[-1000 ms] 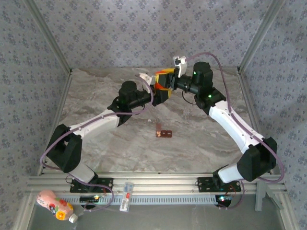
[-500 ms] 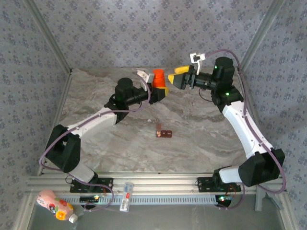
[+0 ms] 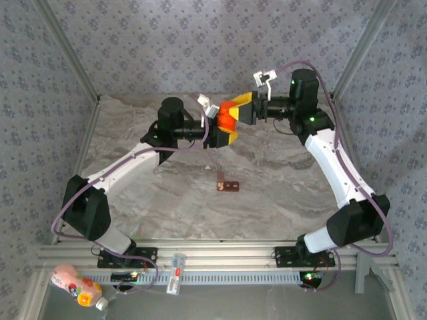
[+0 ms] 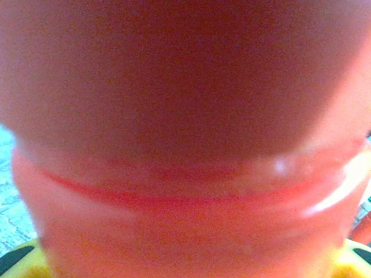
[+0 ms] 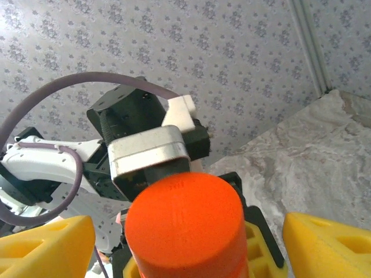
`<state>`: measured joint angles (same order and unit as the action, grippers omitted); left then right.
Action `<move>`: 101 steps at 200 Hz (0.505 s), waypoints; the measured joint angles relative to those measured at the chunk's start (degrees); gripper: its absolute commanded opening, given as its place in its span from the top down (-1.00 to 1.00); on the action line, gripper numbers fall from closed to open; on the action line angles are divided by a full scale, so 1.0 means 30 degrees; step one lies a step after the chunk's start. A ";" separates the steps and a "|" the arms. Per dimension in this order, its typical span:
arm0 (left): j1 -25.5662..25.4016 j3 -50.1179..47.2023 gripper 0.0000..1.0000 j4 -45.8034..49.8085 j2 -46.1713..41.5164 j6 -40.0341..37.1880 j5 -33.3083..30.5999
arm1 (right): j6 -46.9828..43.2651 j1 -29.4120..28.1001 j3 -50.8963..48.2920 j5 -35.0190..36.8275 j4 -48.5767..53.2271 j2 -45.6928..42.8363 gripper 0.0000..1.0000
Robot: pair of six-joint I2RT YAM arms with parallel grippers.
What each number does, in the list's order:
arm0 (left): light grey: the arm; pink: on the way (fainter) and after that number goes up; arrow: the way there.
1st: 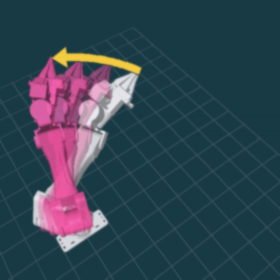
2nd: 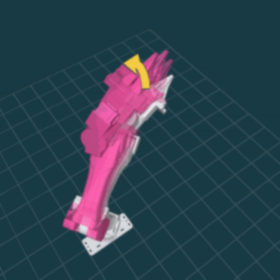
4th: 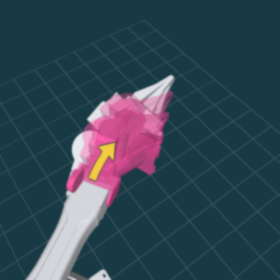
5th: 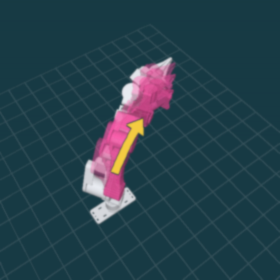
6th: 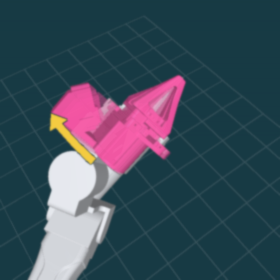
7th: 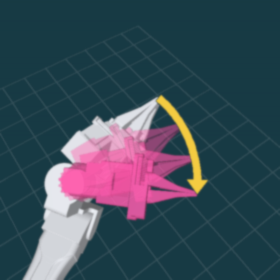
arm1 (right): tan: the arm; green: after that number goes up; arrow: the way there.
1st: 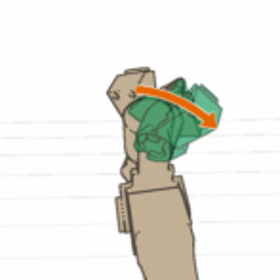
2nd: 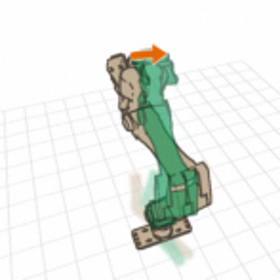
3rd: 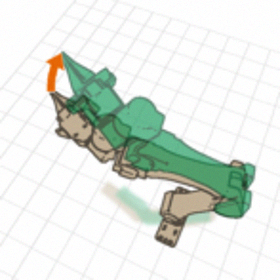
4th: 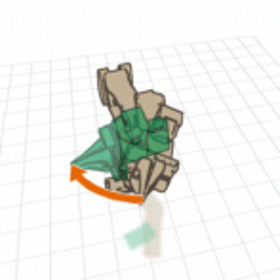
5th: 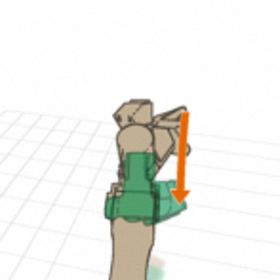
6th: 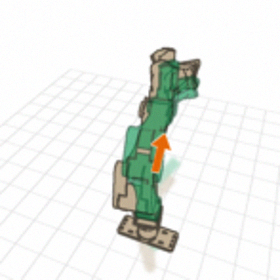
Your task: Sort the pills into containers
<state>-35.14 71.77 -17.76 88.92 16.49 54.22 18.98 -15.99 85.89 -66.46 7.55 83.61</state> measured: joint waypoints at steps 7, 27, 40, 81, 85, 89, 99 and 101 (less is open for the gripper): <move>0.0000 0.0000 1.00 0.0153 0.0000 -0.0073 0.0153 | 0.0007 -0.0095 0.0058 -0.0029 0.0036 0.0029 -0.67; 0.0000 0.0000 1.00 0.0495 0.0000 -0.0226 0.0415 | 0.0007 -0.0350 0.0342 -0.0160 0.0175 0.0168 -0.55; 0.0000 0.0000 1.00 0.0605 0.0000 -0.0321 0.0554 | -0.0044 -0.0510 0.0532 -0.0240 0.0233 0.0284 -0.41; 0.0000 0.0015 1.00 0.0831 0.0000 -0.0576 0.0889 | -0.0350 -0.0692 0.0678 -0.0291 0.0583 0.0670 -0.08; 0.0000 0.0015 1.00 0.0896 0.0000 -0.0576 0.0925 | -0.0408 -0.0707 0.0678 -0.0291 0.0590 0.0685 -0.06; 0.0000 0.0015 1.00 0.0947 0.0000 -0.0583 0.0969 | -0.0466 -0.0707 0.0678 -0.0291 0.0641 0.0685 -0.04; 0.0000 0.0015 1.00 0.1027 0.0000 -0.0641 0.1013 | -0.0517 -0.0707 0.0678 -0.0291 0.0729 0.0685 -0.02; 0.0000 0.0015 1.00 0.1042 0.0000 -0.0641 0.1020 | -0.0546 -0.0707 0.0678 -0.0291 0.0729 0.0685 -0.02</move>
<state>-35.14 71.81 -14.63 88.92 14.57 57.28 17.34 -18.11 87.92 -67.33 9.74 85.67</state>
